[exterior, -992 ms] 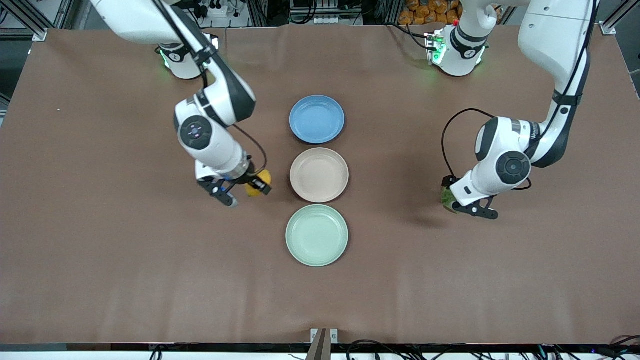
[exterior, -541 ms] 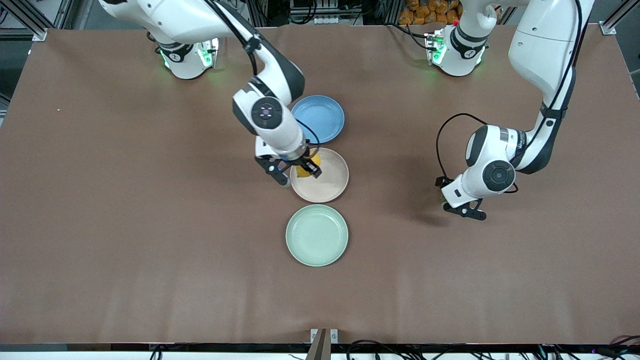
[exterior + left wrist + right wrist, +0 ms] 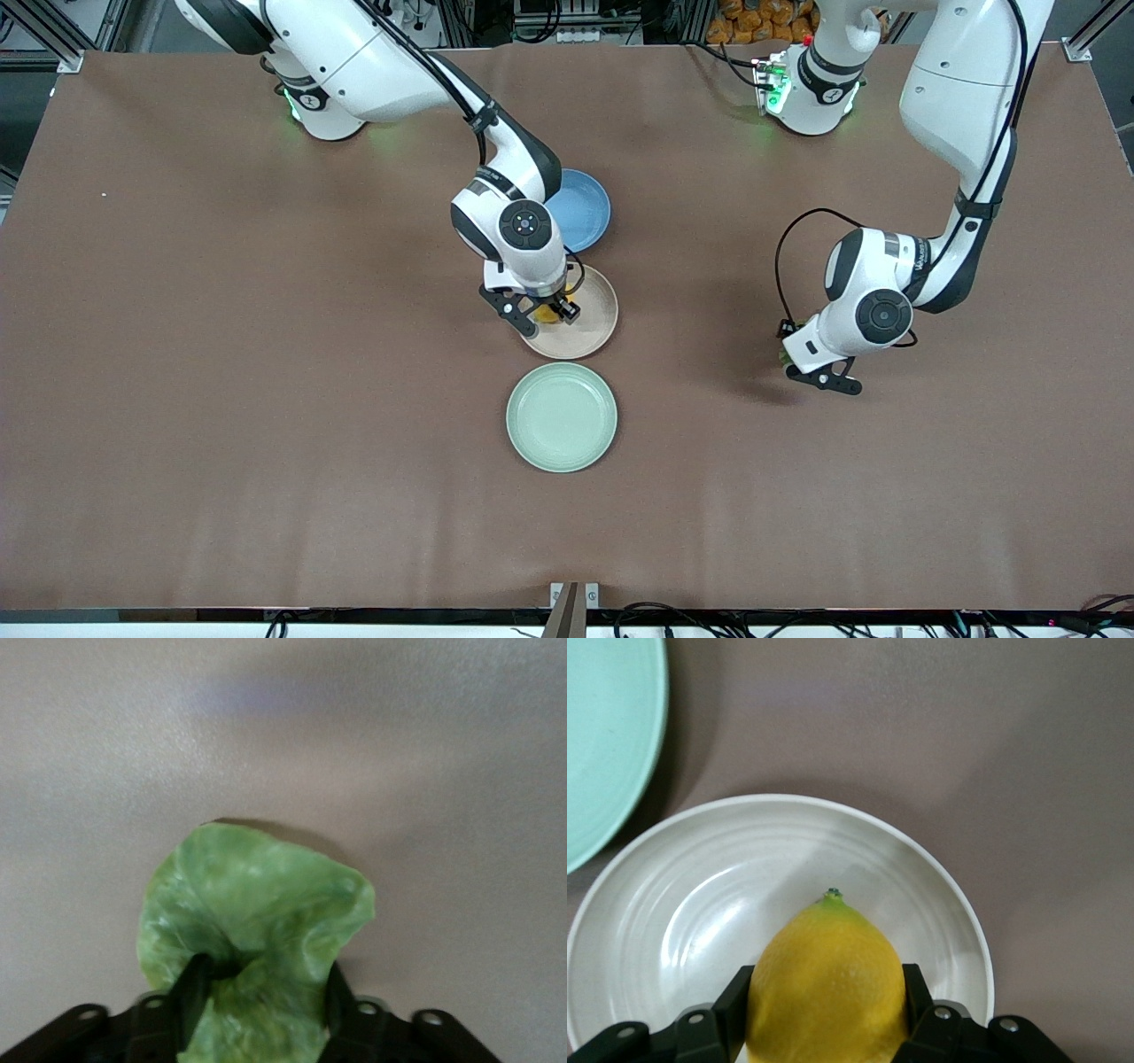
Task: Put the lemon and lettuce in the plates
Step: 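Carry the lemon onto the cream plate while the left gripper grasps lettuce, then open the right gripper to release the lemon and lift away, then carry the lettuce onto the pale green plate while the right gripper withdraws, then release the lettuce and return the left gripper to rest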
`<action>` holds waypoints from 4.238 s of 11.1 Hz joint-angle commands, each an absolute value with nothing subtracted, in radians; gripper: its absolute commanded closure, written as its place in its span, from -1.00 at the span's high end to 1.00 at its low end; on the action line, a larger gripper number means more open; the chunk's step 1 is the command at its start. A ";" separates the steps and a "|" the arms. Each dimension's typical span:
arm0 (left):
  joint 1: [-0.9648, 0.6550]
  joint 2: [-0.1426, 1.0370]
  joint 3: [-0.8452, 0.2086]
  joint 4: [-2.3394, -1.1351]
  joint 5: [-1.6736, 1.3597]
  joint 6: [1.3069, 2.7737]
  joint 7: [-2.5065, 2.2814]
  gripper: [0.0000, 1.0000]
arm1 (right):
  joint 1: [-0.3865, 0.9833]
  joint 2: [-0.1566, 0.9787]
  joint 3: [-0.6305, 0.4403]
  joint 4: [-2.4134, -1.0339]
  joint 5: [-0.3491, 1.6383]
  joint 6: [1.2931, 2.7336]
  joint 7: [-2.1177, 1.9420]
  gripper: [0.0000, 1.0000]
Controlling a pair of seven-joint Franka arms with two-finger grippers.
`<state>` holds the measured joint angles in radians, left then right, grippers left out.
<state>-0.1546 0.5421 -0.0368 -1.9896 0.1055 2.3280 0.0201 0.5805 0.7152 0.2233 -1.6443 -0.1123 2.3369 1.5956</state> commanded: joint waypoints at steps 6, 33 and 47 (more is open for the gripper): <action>-0.170 0.535 -0.061 -1.801 0.095 2.292 -0.101 -1.00 | 0.525 0.571 0.213 -1.545 -0.143 1.999 1.430 1.00; -0.743 0.839 0.057 -1.433 0.049 2.841 -1.111 1.00 | 0.046 0.187 -0.029 -1.545 0.038 1.647 0.423 1.00; -0.313 0.433 0.035 -1.567 -0.046 1.927 -0.330 1.00 | -0.014 0.017 -0.025 -1.554 0.038 1.565 0.080 1.00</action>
<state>-0.3473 0.5428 0.0525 -1.4382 -0.0213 1.9339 -0.3622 0.0177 0.0616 -0.0457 -1.5181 0.0233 1.5790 0.1415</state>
